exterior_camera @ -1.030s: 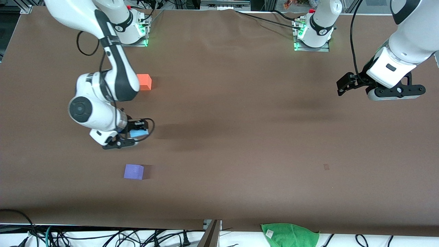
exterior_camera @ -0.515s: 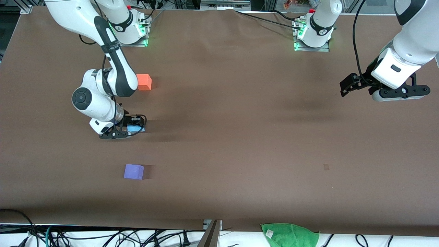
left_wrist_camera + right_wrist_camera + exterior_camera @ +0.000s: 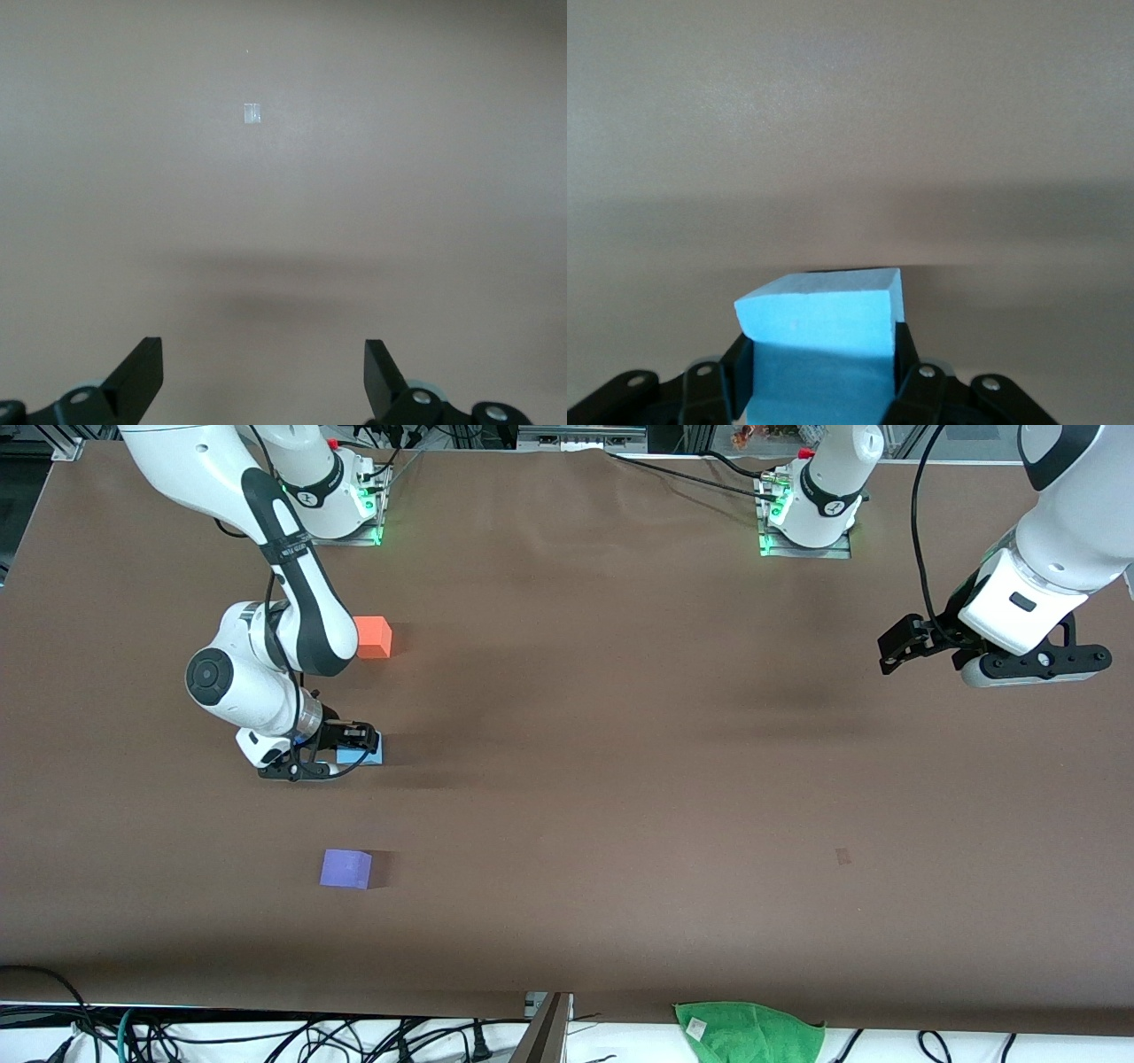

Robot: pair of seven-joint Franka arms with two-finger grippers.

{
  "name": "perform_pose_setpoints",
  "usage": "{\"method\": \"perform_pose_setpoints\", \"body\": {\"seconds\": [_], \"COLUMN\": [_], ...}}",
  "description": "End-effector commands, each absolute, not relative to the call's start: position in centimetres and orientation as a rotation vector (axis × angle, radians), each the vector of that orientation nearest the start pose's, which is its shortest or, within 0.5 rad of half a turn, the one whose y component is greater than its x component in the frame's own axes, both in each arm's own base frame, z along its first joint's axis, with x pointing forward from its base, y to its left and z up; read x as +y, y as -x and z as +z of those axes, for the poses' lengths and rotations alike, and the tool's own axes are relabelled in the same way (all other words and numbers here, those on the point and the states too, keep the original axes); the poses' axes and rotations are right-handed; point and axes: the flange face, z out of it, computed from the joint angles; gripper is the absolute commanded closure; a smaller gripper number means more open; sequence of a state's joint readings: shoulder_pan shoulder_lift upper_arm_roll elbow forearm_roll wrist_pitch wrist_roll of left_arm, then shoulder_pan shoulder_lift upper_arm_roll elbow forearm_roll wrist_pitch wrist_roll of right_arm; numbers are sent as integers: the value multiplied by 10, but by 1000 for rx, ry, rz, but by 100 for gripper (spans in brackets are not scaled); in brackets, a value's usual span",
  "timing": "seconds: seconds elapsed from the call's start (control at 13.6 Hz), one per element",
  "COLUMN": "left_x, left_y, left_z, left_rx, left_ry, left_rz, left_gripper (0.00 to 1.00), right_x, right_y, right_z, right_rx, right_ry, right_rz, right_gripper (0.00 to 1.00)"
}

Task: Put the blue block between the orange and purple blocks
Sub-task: 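Carry the light-blue cube with the right gripper between orange and purple cubes, then open the right gripper and draw it back from the cube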

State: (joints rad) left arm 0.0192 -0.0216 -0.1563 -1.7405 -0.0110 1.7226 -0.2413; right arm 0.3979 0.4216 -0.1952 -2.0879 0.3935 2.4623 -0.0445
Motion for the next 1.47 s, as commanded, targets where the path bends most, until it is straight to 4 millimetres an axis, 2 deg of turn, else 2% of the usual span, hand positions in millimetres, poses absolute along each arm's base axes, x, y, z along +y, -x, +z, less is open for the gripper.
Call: {"method": "perform_pose_setpoints", "body": {"seconds": [0.0, 0.37, 0.52, 0.81, 0.96, 1.1, 1.25, 1.4], "left_x": [-76, -76, -77, -77, -77, -77, -77, -77], "left_y": [-551, -550, -551, -550, -550, -550, -551, -551], "left_z": [572, 572, 572, 572, 572, 572, 572, 572], "left_rx": [-134, -134, -132, -132, -132, -132, -132, -132], "left_ry": [3160, 3160, 3160, 3160, 3160, 3160, 3160, 3160], "left_rz": [-1, -1, 1, -1, -1, -1, 1, -1], "left_gripper": [0, 0, 0, 0, 0, 0, 0, 0], "right_x": [117, 117, 118, 120, 119, 109, 95, 85], "right_y": [-564, -566, -569, -579, -584, -587, -596, -595], "right_z": [218, 220, 224, 250, 276, 309, 356, 407], "right_rx": [113, 123, 121, 126, 109, 81, 13, -26], "right_ry": [2956, 2951, 2948, 2931, 2920, 2923, 2960, 2966], "right_rz": [59, 54, 50, -5, -38, -55, -44, -2], "right_gripper": [60, 28, 2, 1, 1, 1, 1, 1]}}
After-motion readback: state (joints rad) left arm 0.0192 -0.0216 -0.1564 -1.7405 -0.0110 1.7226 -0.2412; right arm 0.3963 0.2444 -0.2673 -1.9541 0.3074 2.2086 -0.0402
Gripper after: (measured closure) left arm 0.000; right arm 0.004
